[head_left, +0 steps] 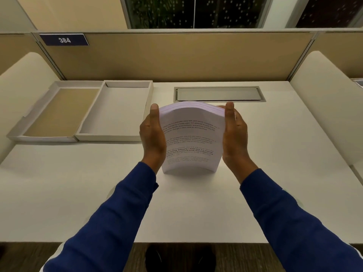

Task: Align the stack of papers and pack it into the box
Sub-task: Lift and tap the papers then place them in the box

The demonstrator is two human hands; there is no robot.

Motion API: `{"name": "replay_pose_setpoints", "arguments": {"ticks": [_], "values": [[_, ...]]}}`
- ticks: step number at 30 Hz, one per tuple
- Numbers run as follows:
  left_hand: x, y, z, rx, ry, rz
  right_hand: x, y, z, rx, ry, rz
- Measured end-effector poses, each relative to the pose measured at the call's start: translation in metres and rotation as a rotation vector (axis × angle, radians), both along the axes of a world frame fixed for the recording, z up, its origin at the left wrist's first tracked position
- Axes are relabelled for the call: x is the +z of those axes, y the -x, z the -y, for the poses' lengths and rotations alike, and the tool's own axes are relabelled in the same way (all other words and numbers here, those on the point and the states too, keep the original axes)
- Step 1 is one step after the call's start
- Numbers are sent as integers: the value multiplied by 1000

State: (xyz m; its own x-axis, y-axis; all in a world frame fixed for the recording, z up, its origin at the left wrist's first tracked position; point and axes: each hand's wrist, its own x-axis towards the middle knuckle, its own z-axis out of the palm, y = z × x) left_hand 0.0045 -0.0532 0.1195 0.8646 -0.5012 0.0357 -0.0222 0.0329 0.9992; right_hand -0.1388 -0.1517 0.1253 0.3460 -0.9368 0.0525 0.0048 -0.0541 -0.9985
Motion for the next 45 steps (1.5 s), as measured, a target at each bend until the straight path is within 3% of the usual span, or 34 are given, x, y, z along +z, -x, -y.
{"name": "replay_pose_setpoints", "arguments": {"ticks": [9, 14, 20, 28, 39, 45], "values": [[-75, 14, -24, -139, 54, 48, -58, 14, -22, 51, -4, 46], [-82, 9, -17, -41, -40, 38, -65, 15, -20, 71, -70, 120], [-81, 10, -8, 14, -20, -4, -69, 15, -22, 82, -51, 140], [-81, 8, -4, 40, -8, -8, -75, 15, -21, 59, 115, -23], [-108, 3, -13, -85, -10, -80, -95, 15, -3, 91, -132, 4], [-118, 7, -16, -111, 39, -72, -101, 25, 1, 137, -127, 25]]}}
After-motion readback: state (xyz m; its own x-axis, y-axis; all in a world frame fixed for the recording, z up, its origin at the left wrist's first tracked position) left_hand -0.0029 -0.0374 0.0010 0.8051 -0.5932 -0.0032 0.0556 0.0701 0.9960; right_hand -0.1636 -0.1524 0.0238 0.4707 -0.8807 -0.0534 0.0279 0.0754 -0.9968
